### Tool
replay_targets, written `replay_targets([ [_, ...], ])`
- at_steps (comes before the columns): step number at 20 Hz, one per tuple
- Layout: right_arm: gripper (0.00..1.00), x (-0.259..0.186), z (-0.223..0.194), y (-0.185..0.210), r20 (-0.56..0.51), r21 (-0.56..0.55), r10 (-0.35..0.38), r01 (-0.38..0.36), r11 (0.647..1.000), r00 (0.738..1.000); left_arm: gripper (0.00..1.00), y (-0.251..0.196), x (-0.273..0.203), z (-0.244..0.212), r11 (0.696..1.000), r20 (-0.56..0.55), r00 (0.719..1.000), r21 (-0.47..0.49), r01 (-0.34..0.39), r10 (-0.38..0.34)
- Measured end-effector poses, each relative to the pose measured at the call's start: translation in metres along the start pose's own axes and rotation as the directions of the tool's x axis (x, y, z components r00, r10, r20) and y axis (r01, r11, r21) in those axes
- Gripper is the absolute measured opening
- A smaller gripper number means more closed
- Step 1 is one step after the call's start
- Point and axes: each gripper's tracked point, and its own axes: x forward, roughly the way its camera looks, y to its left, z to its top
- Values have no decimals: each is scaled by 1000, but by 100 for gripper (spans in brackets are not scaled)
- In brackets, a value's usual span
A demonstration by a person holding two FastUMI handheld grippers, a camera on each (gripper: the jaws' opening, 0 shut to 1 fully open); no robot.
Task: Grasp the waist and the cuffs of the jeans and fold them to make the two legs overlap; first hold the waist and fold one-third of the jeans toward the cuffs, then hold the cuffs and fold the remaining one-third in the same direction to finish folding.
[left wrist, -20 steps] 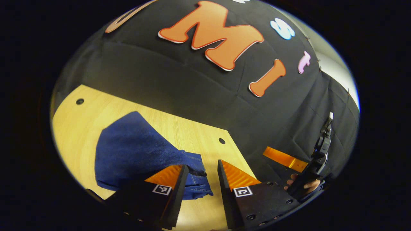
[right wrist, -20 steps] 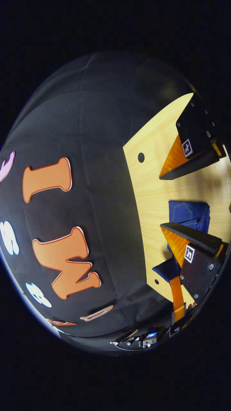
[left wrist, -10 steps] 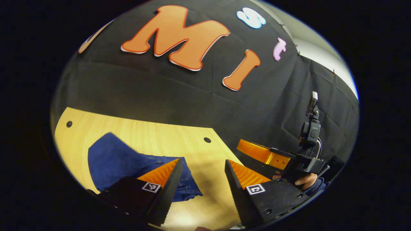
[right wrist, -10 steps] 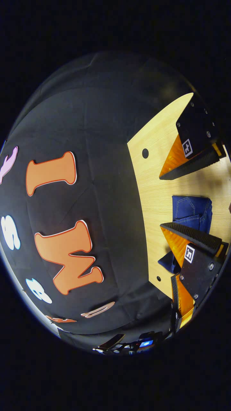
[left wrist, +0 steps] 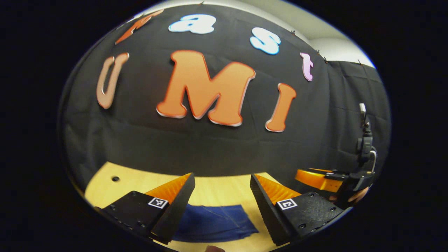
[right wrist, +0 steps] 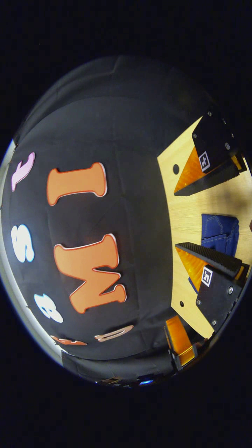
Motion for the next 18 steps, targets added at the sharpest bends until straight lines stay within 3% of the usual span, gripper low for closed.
replay_targets([
  [3, 84, -4, 28, 20, 88, -39, 23, -20, 999, 996, 97, 28, -21, 32, 996, 102, 991, 30, -87, 83],
  [4, 84, -5, 35, 28, 106, -50, 36, -31, 998, 994, 94, 37, -26, 38, 994, 123, 988, 35, -101, 96],
  [8, 86, -8, 50, 46, 176, -97, 61, -45, 994, 983, 96, 57, -40, 62, 984, 184, 971, 55, -168, 155],
  [11, 86, -9, 45, 53, 178, -122, 65, -44, 992, 982, 97, 73, -50, 67, 975, 208, 956, 32, -219, 207],
  [12, 93, -8, 43, 53, 173, -126, 63, -42, 991, 983, 97, 81, -55, 66, 972, 213, 951, 19, -233, 224],
  [13, 87, -9, 43, 53, 174, -129, 62, -40, 991, 983, 97, 91, -58, 64, 969, 219, 946, 10, -249, 241],
  [18, 88, -11, 48, 58, 201, -139, 64, -36, 990, 977, 94, 102, -76, 70, 949, 277, 927, 112, -294, 255],
])
